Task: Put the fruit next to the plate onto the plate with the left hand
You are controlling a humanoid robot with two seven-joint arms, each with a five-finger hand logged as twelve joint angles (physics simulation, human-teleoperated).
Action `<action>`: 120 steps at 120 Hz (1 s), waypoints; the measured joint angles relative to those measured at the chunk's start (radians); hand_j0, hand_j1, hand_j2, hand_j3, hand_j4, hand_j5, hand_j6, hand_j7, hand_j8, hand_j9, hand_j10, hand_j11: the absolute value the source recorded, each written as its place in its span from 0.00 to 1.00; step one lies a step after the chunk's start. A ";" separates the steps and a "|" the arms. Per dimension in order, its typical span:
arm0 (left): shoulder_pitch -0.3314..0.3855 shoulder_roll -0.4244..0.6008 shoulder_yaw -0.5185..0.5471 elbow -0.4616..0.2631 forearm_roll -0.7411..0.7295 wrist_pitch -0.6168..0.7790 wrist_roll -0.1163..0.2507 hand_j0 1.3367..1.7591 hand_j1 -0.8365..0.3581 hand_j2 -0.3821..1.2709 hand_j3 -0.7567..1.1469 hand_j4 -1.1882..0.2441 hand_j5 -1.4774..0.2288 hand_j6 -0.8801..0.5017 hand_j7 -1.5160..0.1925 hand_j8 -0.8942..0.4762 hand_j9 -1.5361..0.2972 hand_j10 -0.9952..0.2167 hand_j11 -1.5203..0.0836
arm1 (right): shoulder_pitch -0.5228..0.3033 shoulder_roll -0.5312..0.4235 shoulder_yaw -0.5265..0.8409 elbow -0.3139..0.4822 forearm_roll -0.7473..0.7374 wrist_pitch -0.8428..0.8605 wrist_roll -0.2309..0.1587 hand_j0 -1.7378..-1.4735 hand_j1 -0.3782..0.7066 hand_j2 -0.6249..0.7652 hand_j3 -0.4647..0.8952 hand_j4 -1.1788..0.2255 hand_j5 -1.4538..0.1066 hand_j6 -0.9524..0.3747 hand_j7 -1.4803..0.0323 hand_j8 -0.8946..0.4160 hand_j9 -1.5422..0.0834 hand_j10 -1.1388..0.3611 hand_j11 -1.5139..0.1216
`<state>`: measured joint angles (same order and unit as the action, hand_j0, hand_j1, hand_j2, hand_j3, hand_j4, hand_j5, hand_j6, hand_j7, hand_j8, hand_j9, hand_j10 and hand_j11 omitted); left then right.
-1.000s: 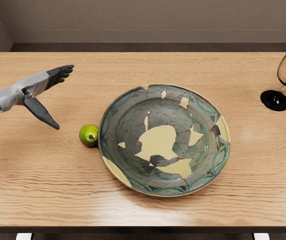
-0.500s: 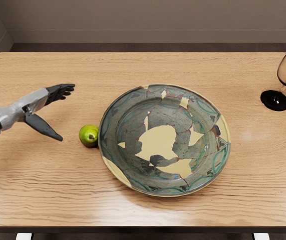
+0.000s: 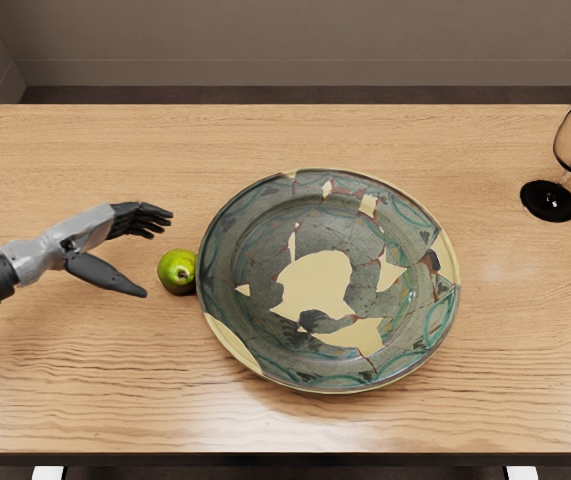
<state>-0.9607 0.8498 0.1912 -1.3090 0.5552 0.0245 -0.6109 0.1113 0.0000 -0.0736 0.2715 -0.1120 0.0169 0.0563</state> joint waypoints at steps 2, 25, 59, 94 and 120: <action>0.000 -0.001 0.000 -0.002 0.001 0.000 0.000 0.76 0.69 0.27 0.40 0.61 0.63 0.41 0.65 0.43 0.62 0.57 0.70 | 0.000 0.000 0.000 0.000 0.000 0.000 0.000 0.30 0.04 0.45 0.34 0.83 0.92 0.71 0.97 0.67 0.94 0.75 0.92; 0.001 -0.020 -0.002 -0.011 0.004 0.001 0.000 0.76 0.72 0.27 0.40 0.63 0.65 0.43 0.68 0.45 0.64 0.59 0.72 | 0.000 0.000 0.000 0.000 0.000 0.000 0.000 0.30 0.04 0.45 0.34 0.83 0.92 0.71 0.97 0.67 0.94 0.75 0.92; 0.009 -0.031 -0.015 -0.013 0.004 0.034 0.000 0.76 0.79 0.26 0.40 0.68 0.71 0.48 0.73 0.50 0.69 0.65 0.78 | 0.000 0.000 0.000 0.000 0.000 0.000 0.000 0.30 0.04 0.45 0.34 0.83 0.92 0.71 0.97 0.67 0.94 0.75 0.92; 0.040 -0.053 -0.023 -0.007 0.005 0.100 0.000 0.76 0.82 0.26 0.40 0.70 0.73 0.51 0.75 0.52 0.71 0.67 0.80 | 0.000 0.000 0.000 0.000 0.000 0.000 0.000 0.30 0.04 0.45 0.34 0.83 0.92 0.71 0.97 0.67 0.94 0.75 0.92; 0.068 -0.082 -0.023 -0.001 0.005 0.150 0.000 0.76 0.82 0.26 0.40 0.70 0.73 0.51 0.75 0.52 0.71 0.67 0.80 | 0.000 0.000 0.000 0.000 0.000 0.000 0.000 0.30 0.04 0.45 0.34 0.83 0.92 0.71 0.97 0.67 0.94 0.75 0.92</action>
<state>-0.8927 0.7678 0.1679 -1.3099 0.5600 0.1746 -0.6109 0.1115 0.0000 -0.0736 0.2715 -0.1120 0.0169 0.0565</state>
